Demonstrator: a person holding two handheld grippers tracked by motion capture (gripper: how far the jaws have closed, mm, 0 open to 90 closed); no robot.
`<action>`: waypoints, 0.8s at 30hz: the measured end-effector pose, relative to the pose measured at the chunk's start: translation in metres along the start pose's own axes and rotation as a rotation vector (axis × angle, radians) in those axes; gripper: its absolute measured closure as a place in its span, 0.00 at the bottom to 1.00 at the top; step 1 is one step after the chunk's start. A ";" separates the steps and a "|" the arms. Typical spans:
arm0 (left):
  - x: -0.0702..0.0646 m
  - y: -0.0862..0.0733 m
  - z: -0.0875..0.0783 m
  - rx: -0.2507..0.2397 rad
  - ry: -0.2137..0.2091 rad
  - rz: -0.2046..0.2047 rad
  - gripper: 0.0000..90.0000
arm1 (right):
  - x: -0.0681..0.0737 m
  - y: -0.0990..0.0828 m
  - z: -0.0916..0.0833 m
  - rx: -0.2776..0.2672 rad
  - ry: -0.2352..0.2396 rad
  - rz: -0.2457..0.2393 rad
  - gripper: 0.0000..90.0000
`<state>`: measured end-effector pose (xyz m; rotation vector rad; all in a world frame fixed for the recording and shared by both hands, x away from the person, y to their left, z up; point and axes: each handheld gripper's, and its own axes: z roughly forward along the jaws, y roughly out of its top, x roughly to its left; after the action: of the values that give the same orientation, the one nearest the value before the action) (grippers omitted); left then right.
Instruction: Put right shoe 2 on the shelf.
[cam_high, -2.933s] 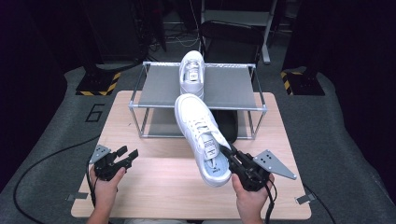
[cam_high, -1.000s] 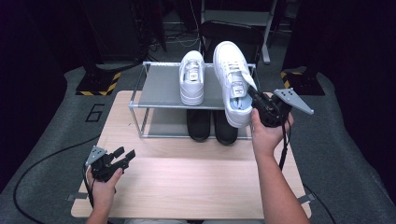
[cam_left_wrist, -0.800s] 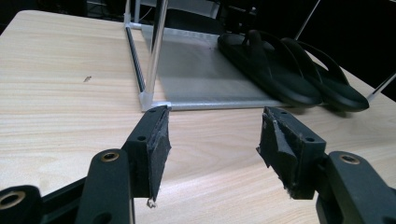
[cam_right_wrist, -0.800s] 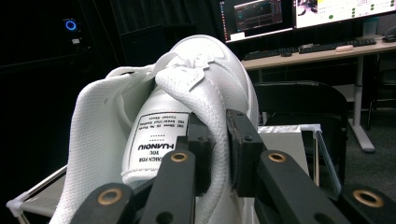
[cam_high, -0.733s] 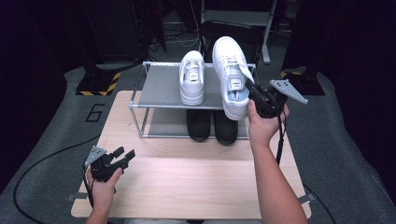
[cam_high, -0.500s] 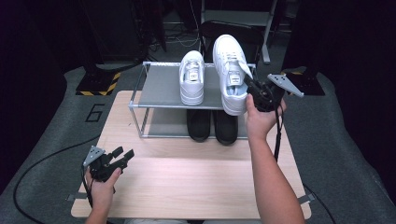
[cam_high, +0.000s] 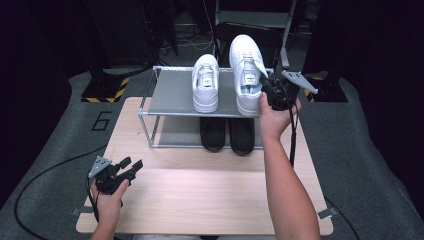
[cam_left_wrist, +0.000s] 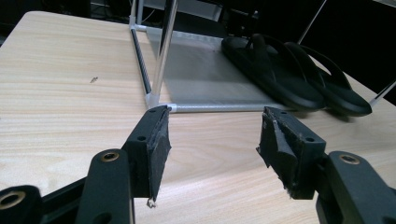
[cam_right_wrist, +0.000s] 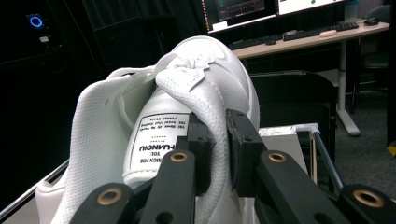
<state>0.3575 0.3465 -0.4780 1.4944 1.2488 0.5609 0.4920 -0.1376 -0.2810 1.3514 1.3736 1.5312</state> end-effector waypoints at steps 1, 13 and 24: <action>0.000 0.000 0.000 0.000 0.000 0.000 0.47 | 0.001 0.000 0.002 0.002 -0.001 -0.002 0.90; 0.002 0.000 -0.001 -0.001 0.000 -0.008 0.47 | 0.003 -0.003 0.020 0.028 -0.020 0.005 0.90; 0.003 -0.001 0.000 0.006 0.001 -0.001 0.47 | 0.001 -0.010 0.031 0.057 -0.040 0.022 0.90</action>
<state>0.3584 0.3493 -0.4795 1.4982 1.2531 0.5574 0.5200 -0.1261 -0.2929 1.4285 1.3913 1.4814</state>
